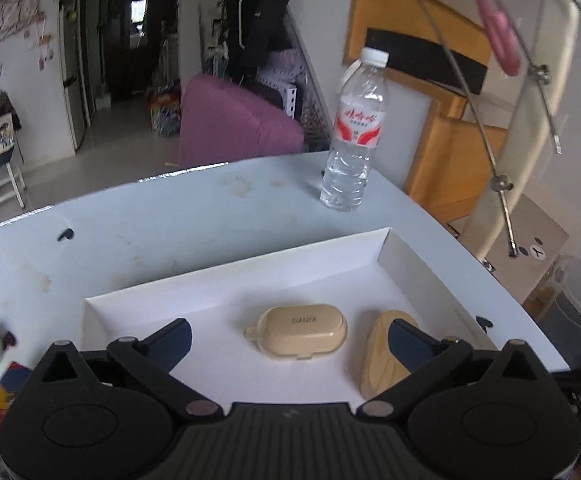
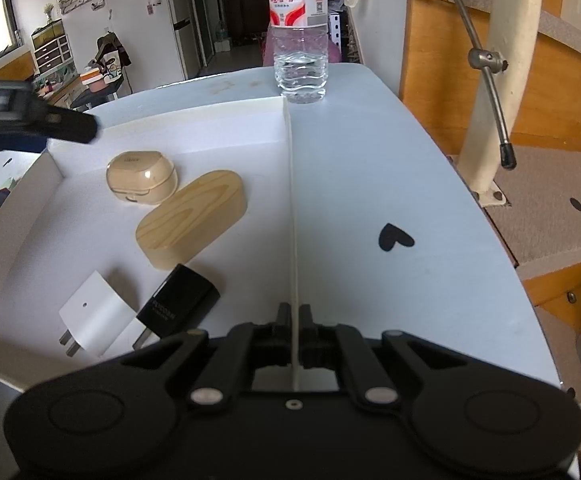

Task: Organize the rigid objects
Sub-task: 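Carry the beige earbud case into the tray and release it, then move the left tool to the colourful card box and grasp it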

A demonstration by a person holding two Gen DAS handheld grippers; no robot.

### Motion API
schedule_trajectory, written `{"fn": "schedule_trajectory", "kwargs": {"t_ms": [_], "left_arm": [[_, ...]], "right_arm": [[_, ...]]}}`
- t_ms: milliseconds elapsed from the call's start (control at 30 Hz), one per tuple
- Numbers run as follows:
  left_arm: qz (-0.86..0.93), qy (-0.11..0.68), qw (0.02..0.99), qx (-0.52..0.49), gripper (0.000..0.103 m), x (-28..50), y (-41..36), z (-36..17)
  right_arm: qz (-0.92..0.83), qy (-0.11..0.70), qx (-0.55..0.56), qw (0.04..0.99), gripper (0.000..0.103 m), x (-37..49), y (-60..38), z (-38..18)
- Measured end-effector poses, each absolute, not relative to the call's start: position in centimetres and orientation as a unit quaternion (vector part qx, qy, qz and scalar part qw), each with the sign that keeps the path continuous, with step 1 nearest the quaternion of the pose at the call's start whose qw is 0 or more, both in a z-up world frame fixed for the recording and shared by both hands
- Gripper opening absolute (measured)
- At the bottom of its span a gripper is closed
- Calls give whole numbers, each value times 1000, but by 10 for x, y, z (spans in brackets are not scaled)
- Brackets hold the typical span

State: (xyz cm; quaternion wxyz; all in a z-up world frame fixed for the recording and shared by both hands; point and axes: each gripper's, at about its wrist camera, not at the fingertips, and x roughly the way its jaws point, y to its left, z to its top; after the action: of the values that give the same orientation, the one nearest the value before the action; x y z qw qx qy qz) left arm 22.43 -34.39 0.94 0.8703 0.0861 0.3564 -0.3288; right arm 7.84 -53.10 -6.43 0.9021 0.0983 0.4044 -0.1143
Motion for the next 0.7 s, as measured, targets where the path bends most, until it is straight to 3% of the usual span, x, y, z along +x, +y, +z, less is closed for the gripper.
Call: {"fn": "schedule_trajectory", "kwargs": {"t_ms": [700], "left_arm": [[-334,325,880,88,103,151,-252,4]], "right_arm": [[-123,402,100,902,4,79,-528,-64]]}}
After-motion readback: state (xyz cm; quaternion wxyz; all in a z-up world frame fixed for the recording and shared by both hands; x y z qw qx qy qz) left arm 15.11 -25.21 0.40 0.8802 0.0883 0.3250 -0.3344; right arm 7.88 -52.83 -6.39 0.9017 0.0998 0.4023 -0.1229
